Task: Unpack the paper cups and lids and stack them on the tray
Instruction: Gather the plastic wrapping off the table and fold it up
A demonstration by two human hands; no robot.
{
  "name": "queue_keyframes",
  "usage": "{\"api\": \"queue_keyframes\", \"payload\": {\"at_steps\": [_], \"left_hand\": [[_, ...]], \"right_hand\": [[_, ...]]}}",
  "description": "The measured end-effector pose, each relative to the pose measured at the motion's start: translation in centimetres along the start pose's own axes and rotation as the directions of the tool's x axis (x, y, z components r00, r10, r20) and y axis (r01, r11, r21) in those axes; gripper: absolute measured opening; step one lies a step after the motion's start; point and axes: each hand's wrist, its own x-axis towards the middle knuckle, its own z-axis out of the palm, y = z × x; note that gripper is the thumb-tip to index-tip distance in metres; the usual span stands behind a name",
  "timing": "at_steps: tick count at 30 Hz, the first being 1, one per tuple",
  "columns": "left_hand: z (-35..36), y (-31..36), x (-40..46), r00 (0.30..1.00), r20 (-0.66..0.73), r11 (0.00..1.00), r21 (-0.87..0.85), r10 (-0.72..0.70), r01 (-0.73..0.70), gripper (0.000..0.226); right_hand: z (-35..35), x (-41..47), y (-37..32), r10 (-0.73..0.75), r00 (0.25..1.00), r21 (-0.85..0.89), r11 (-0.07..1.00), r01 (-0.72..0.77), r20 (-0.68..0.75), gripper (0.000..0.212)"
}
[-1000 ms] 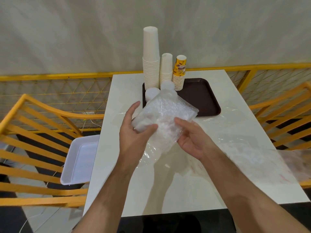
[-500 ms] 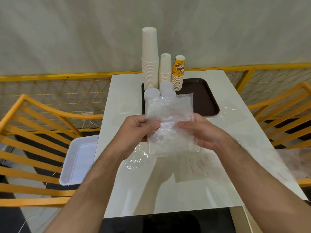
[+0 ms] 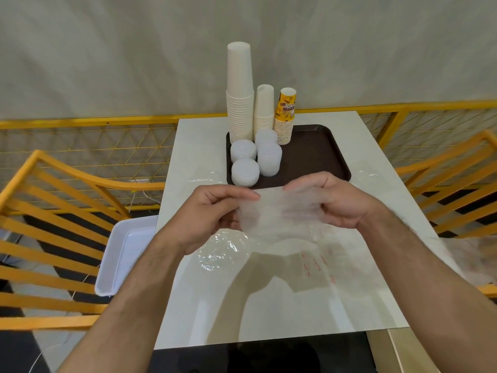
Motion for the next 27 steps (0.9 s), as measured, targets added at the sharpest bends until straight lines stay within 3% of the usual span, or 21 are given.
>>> {"api": "queue_keyframes", "payload": {"at_steps": [9, 11, 14, 17, 23, 27], "left_hand": [[-1.0, 0.8, 0.4, 0.999, 0.022, 0.998, 0.062, 0.029, -0.031, 0.063], [-1.2, 1.0, 0.4, 0.998, 0.056, 0.998, 0.052, 0.04, -0.043, 0.062], [-1.2, 1.4, 0.2, 0.994, 0.091, 0.995, 0.065, 0.068, -0.074, 0.055], [-1.2, 1.8, 0.2, 0.992, 0.066, 0.987, 0.119, 0.103, -0.11, 0.052], [-2.0, 2.2, 0.3, 0.99, 0.11, 0.973, 0.203, 0.091, -0.112, 0.053], [-1.7, 2.0, -0.1, 0.993, 0.111, 0.999, -0.016, 0.044, -0.043, 0.034]], "right_hand": [[-0.5, -0.1, -2.1, -0.005, 0.995, -0.28, 0.959, 0.034, 0.102, 0.064], [-0.6, -0.2, -2.5, -0.018, 0.993, -0.313, 0.948, 0.054, 0.116, 0.061], [-0.4, -0.3, -3.0, -0.074, 0.991, -0.293, 0.95, 0.103, 0.11, 0.039], [-0.5, 0.0, -2.7, -0.079, 0.99, -0.281, 0.953, 0.109, 0.115, 0.057], [0.0, 0.1, -1.9, -0.082, 0.995, -0.296, 0.95, 0.095, 0.054, 0.057], [-0.1, 0.2, -2.4, -0.064, 0.997, -0.333, 0.94, 0.074, 0.042, 0.064]]}}
